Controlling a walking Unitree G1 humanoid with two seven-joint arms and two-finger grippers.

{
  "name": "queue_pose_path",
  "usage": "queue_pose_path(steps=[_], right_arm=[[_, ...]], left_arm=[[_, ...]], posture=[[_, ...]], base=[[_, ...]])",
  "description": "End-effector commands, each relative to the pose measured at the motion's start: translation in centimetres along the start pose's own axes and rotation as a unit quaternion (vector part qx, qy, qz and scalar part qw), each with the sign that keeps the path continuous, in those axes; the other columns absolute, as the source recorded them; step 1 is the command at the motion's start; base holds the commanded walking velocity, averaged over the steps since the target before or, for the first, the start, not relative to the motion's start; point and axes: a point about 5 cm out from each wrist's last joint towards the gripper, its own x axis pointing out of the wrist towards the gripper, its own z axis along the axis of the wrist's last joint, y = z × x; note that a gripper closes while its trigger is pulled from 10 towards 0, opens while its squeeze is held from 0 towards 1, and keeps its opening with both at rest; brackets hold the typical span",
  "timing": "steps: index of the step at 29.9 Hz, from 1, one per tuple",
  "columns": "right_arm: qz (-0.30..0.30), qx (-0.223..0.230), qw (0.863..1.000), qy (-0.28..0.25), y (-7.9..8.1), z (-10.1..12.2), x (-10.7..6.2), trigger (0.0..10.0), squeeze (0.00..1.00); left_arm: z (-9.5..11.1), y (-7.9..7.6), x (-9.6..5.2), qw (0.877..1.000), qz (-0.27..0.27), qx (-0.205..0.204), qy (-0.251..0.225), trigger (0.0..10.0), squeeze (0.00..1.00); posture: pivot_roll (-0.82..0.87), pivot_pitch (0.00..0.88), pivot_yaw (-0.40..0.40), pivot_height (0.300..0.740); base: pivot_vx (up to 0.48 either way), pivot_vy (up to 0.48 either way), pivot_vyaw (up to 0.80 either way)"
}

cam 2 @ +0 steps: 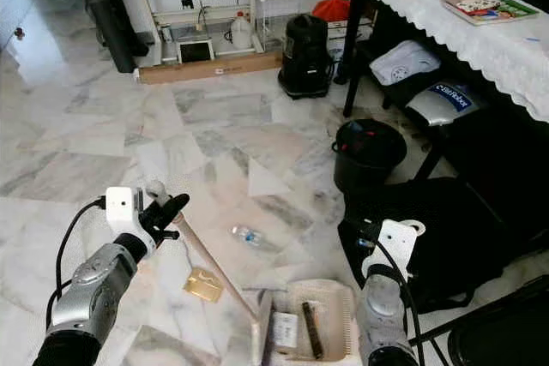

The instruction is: Sweep floor

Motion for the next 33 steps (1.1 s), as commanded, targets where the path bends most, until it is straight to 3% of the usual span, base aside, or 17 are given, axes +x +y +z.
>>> queue_pose_path(steps=[1, 11, 14, 16, 17, 20, 24, 33], right_arm=[[0.007, 0.009, 1.000, 0.018, 0.5, -0.6, -0.3, 10.0, 0.00], [-0.003, 0.006, 1.000, 0.005, -0.4, -0.1, 0.1, 10.0, 0.00], [-0.005, 0.005, 1.000, 0.005, -0.7, 0.0, 0.2, 10.0, 0.00], [-0.007, 0.004, 1.000, 0.006, -0.9, -0.1, 0.3, 10.0, 0.00], [-0.007, 0.004, 1.000, 0.006, -0.9, -0.1, 0.3, 10.0, 0.00], [-0.007, 0.004, 1.000, 0.007, -0.8, -0.1, 0.3, 10.0, 0.00], [-0.005, 0.006, 1.000, 0.009, -0.6, -0.1, 0.2, 10.0, 0.00], [-0.004, 0.009, 1.000, 0.008, -0.4, 0.0, 0.3, 10.0, 0.00]], left_arm=[[1.0, 0.1, 0.1, 0.999, 0.002, 0.027, -0.018, 10.0, 0.00], [3.1, 0.1, 0.5, 0.989, 0.014, 0.133, -0.060, 10.0, 0.00], [4.0, -0.3, 0.7, 0.987, 0.008, 0.141, -0.081, 10.0, 0.00], [4.9, -1.1, 0.9, 0.989, -0.015, 0.103, -0.104, 10.0, 0.00], [5.4, -1.6, 1.1, 0.991, -0.032, 0.064, -0.111, 10.0, 0.00], [6.2, -2.2, 1.3, 0.992, -0.057, 0.018, -0.113, 10.0, 0.00], [6.3, -2.2, 1.4, 0.992, -0.080, -0.006, -0.095, 10.0, 0.00], [5.0, -1.9, 0.5, 0.992, -0.122, -0.003, -0.030, 10.0, 0.00]], posture=[[-0.12, 0.057, 0.027, 0.740], [-0.12, 0.054, 0.022, 0.740], [-0.12, 0.054, 0.022, 0.740], [-0.12, 0.055, 0.021, 0.740], [-0.12, 0.055, 0.021, 0.740], [-0.12, 0.055, 0.021, 0.740], [-0.11, 0.052, 0.024, 0.740], [-0.11, 0.047, 0.026, 0.740]], base=[[0.000, 0.000, 0.00], [0.000, 0.000, 0.00], [0.000, 0.000, 0.00], [0.000, 0.000, 0.00], [0.000, 0.000, 0.00], [0.000, 0.000, 0.00], [0.000, 0.000, 0.00], [0.000, 0.000, 0.00]])
